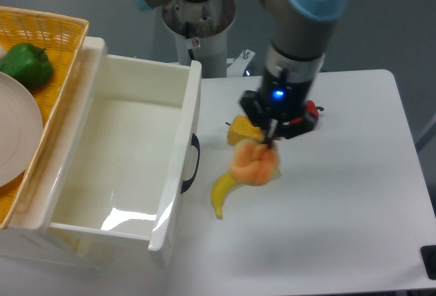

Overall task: Place the round bread in the upper white drawer
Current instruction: 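Carry the bread roll over the open white drawer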

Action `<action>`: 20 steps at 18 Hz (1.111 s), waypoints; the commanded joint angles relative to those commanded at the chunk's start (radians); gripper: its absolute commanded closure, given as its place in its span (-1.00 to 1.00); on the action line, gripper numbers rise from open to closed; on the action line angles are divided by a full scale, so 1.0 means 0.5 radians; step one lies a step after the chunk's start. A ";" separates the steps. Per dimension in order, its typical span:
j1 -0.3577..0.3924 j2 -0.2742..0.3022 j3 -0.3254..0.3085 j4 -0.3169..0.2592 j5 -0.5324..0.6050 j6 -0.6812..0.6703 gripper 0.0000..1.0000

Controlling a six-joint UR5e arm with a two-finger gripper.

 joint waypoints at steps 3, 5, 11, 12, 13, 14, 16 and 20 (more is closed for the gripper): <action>-0.119 0.064 -0.071 0.003 0.000 -0.074 1.00; -0.202 0.077 -0.083 0.003 0.024 -0.156 1.00; -0.387 0.098 -0.150 0.012 0.040 -0.191 1.00; -0.399 0.104 -0.163 0.012 0.037 -0.191 1.00; -0.420 0.104 -0.166 0.009 0.028 -0.188 0.78; -0.448 0.108 -0.166 0.012 0.021 -0.185 0.58; -0.500 0.104 -0.178 0.031 0.018 -0.187 0.31; -0.534 0.108 -0.200 0.043 0.031 -0.194 -1.00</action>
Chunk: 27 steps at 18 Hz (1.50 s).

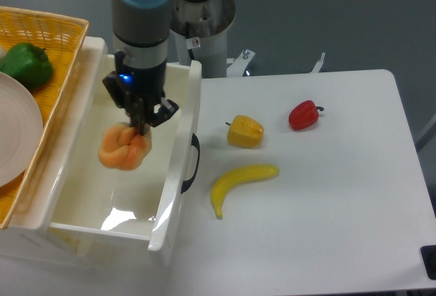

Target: Place the round bread in the upper white drawer

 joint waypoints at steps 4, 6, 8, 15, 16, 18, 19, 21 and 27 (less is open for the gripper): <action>-0.006 0.003 -0.006 -0.003 -0.009 0.000 -1.00; -0.006 0.003 -0.009 -0.003 -0.006 -0.027 -1.00; -0.009 0.003 -0.009 -0.003 -0.012 -0.043 -1.00; -0.009 0.003 -0.022 0.000 0.006 -0.034 -1.00; -0.009 0.009 -0.022 0.009 0.009 -0.034 -1.00; -0.006 0.018 -0.022 0.037 0.043 0.000 -1.00; 0.000 0.015 -0.025 0.079 0.064 0.042 -1.00; 0.021 0.003 -0.028 0.147 0.098 0.058 -1.00; 0.288 0.015 -0.031 0.129 0.209 0.239 -1.00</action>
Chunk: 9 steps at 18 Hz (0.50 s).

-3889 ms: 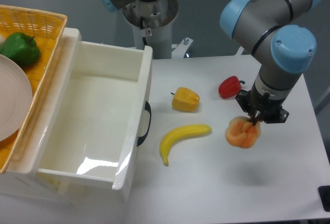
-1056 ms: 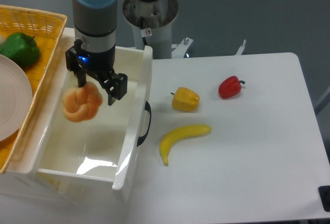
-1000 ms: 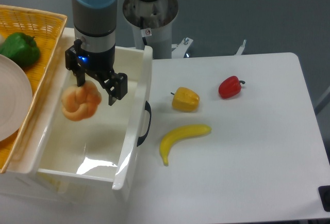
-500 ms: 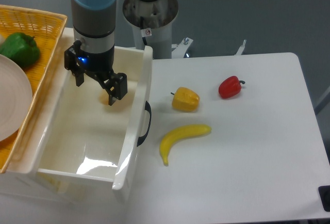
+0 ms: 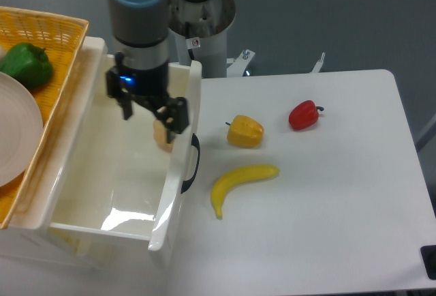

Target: Place the round bread in the upper white drawer

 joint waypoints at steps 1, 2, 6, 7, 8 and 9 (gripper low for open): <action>0.049 -0.003 0.000 -0.021 0.000 0.061 -1.00; 0.107 -0.003 0.003 -0.061 0.000 0.132 -1.00; 0.295 -0.009 0.006 -0.141 0.003 0.475 -1.00; 0.344 -0.021 0.012 -0.138 0.003 0.555 -1.00; 0.396 -0.037 0.021 -0.132 0.012 0.623 -1.00; 0.442 -0.076 0.034 -0.120 0.055 0.687 -1.00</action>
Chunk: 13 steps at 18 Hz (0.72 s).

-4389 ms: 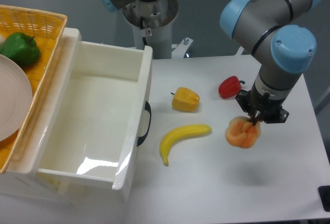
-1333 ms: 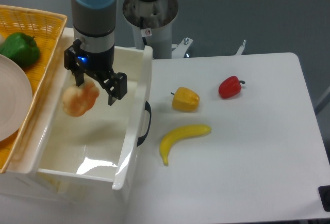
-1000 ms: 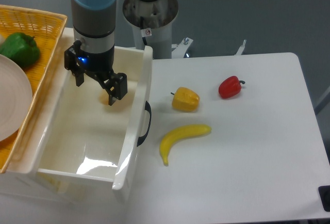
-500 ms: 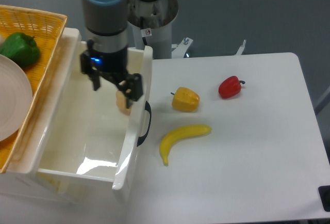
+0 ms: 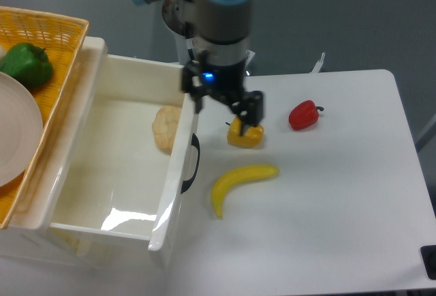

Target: Place the round bread in the upper white drawer

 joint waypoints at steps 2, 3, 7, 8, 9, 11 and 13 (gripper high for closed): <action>0.049 -0.092 0.043 0.003 0.104 0.111 -1.00; 0.083 -0.138 0.046 0.006 0.138 0.160 -1.00; 0.190 -0.298 0.025 0.153 0.197 0.298 -1.00; 0.218 -0.337 0.019 0.196 0.197 0.310 -1.00; 0.218 -0.383 0.022 0.227 0.200 0.332 -1.00; 0.218 -0.454 0.022 0.307 0.203 0.356 -1.00; 0.237 -0.497 0.022 0.359 0.197 0.372 -1.00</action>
